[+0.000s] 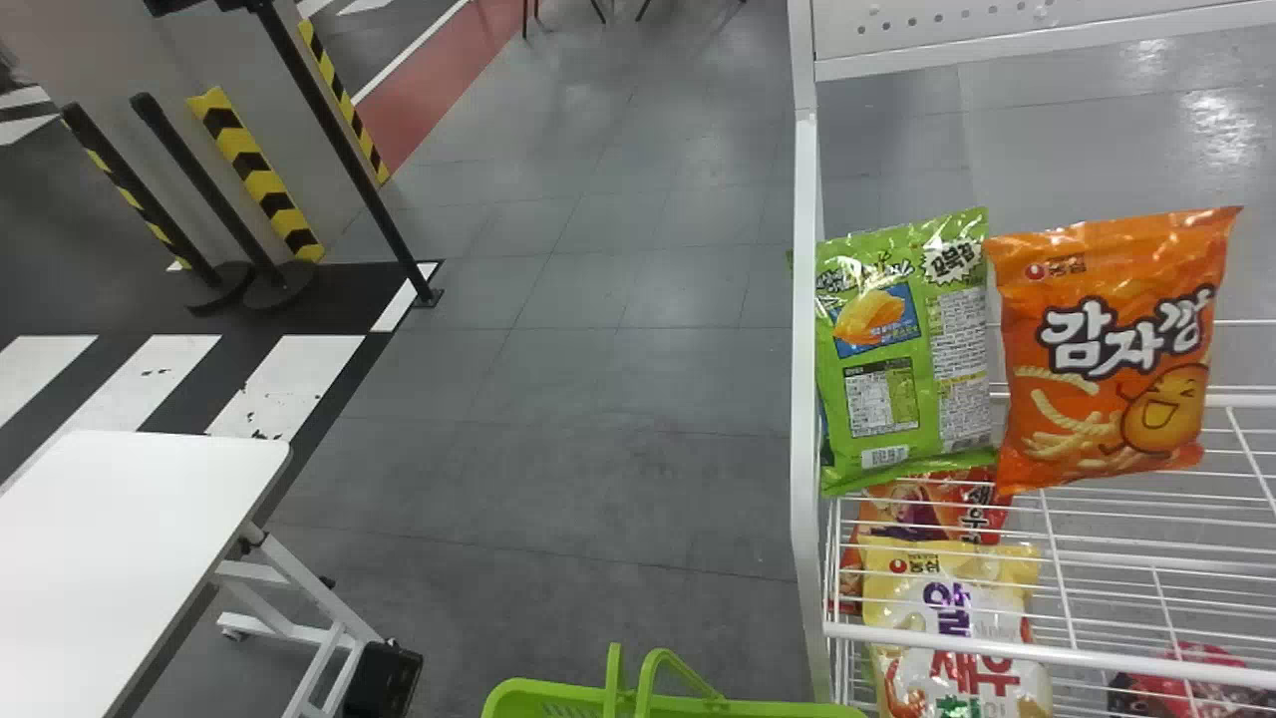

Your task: Hold basket handle with left hand then pick Jagalchi snack with right hand and place into basket

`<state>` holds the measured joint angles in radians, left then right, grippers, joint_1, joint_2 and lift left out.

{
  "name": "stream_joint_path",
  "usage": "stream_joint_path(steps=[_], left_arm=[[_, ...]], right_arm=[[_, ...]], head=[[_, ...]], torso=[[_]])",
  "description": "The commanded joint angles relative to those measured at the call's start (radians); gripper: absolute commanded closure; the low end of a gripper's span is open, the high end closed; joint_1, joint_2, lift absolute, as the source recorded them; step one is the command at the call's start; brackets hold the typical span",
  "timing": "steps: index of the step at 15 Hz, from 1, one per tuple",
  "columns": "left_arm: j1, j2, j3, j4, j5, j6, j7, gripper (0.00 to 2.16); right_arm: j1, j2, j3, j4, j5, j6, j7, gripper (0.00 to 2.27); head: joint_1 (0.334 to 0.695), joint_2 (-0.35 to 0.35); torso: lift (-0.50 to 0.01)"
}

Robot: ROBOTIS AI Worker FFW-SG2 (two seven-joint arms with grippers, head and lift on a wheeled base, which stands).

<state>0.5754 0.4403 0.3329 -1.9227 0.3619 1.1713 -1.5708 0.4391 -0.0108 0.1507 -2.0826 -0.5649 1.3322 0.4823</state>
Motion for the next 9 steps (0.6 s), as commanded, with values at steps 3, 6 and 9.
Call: stream_joint_path(steps=[3, 6, 9], left_arm=[[-0.006, -0.002, 0.000, 0.008, -0.001, 0.000, -0.010, 2.05], [-0.014, -0.002, 0.000, 0.014, 0.000, 0.000, -0.010, 2.05], [-0.023, -0.002, -0.005, 0.022, -0.001, 0.000, -0.010, 2.05]], right_arm=[[0.076, -0.006, -0.052, -0.117, 0.109, -0.139, -0.002, 0.07], [0.168, -0.009, -0.092, -0.174, 0.223, -0.345, -0.002, 0.08], [0.268, -0.011, -0.105, -0.174, 0.319, -0.701, -0.004, 0.09]], head=[[0.695, 0.350], [0.695, 0.350], [0.695, 0.350]], torso=[[-0.009], [-0.009], [-0.009]])
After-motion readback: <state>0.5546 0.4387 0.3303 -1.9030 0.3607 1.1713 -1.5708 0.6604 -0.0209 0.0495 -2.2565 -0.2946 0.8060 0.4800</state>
